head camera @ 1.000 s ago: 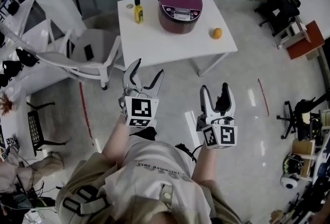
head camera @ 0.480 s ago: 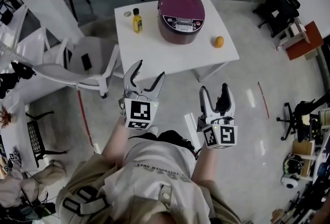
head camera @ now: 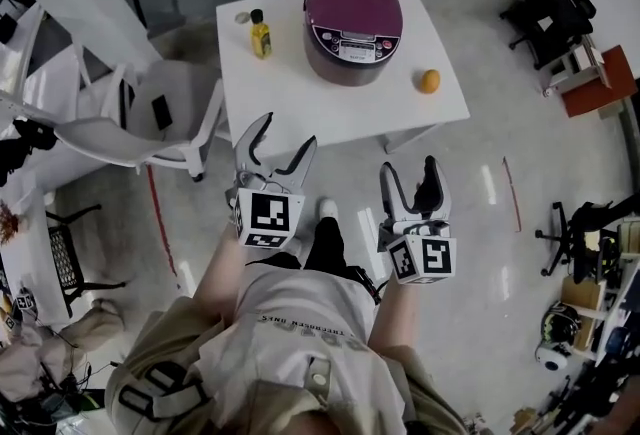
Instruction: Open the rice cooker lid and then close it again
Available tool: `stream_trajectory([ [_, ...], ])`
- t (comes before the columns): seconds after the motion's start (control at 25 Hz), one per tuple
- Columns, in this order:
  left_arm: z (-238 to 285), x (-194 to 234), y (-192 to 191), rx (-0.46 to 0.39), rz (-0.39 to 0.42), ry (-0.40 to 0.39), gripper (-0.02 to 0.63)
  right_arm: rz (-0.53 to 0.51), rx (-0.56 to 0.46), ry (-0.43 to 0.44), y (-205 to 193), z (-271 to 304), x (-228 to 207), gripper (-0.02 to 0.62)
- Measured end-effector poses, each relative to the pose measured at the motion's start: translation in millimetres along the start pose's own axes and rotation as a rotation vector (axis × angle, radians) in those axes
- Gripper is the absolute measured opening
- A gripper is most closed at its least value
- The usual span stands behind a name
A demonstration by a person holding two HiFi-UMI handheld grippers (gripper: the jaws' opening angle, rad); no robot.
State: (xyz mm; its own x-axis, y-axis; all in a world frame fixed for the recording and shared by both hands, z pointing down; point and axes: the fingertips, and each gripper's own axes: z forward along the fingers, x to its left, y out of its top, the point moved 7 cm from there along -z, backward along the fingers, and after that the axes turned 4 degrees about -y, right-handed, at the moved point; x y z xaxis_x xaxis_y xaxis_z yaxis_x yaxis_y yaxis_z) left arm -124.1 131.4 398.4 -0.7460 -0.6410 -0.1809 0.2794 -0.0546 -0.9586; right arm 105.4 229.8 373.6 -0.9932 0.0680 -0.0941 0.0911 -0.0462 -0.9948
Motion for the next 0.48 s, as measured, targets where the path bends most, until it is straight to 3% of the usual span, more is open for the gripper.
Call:
stream_trajectory([
  [0.48, 73, 17, 29, 0.004, 0.010, 0.141, 0.334, -0.021, 0.033, 0.139, 13, 100, -60, 0.333],
])
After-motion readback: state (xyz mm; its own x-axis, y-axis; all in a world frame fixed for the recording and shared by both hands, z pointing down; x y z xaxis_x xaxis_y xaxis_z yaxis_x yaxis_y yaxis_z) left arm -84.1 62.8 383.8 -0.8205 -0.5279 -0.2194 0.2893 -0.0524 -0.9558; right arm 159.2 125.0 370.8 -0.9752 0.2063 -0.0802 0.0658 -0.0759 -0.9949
